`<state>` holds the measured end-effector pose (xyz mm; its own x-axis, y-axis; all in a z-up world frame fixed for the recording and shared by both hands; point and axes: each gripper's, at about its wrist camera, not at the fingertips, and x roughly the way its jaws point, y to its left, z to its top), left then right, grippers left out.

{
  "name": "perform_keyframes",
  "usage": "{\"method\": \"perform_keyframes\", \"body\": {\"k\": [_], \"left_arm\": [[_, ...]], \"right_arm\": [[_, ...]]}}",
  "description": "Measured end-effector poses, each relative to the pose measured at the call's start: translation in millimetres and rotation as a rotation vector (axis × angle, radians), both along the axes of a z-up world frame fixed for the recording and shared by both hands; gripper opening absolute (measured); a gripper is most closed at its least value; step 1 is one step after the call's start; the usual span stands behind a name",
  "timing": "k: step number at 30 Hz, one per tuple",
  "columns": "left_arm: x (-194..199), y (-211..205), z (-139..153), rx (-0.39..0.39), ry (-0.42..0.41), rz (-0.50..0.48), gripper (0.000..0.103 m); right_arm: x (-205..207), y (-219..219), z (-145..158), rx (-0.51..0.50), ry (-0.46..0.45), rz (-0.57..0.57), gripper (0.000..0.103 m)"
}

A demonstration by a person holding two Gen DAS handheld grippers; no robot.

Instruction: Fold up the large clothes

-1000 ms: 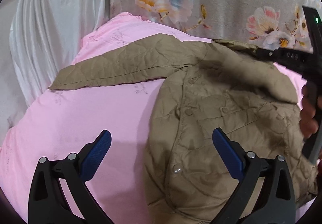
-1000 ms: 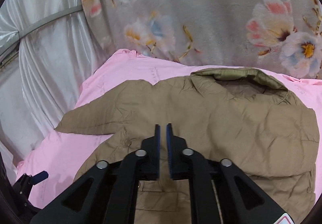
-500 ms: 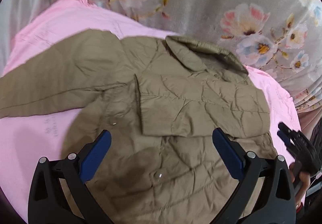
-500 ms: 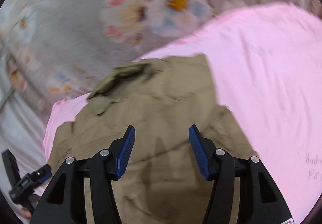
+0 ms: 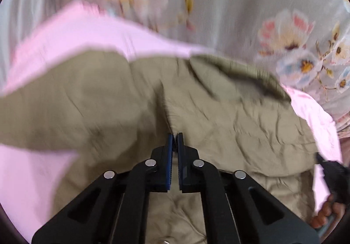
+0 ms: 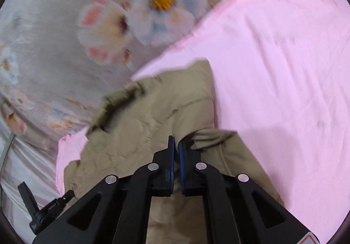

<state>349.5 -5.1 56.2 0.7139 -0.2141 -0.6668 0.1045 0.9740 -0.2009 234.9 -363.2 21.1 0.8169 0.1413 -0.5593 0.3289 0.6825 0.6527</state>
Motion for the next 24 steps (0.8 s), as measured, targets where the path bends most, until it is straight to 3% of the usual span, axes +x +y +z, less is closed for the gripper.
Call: {"method": "perform_keyframes", "body": {"k": [2, 4, 6, 8, 13, 18, 24], "left_arm": [[-2, 5, -2, 0.036, -0.033, 0.005, 0.003], [4, 3, -24, 0.098, -0.008, 0.0, 0.003], [8, -3, -54, 0.159, 0.036, -0.002, 0.003], [6, -1, -57, 0.146, 0.044, 0.003, 0.003], [-1, 0, -62, 0.154, 0.063, 0.002, 0.004], [-22, -3, -61, 0.174, 0.064, 0.007, 0.004], [-87, 10, -63, 0.173, 0.065, -0.002, 0.004]], "right_arm": [[-7, 9, 12, -0.106, -0.032, 0.009, 0.004], [4, 17, 0, -0.185, 0.038, 0.04, 0.004], [15, 19, -25, -0.184, 0.144, 0.068, 0.004], [23, 19, -40, -0.162, 0.207, 0.084, 0.004], [20, 25, -40, -0.236, 0.247, 0.094, 0.003], [5, 26, -40, -0.236, 0.256, 0.096, 0.003], [-45, 35, -39, -0.205, 0.246, 0.102, 0.003]]}}
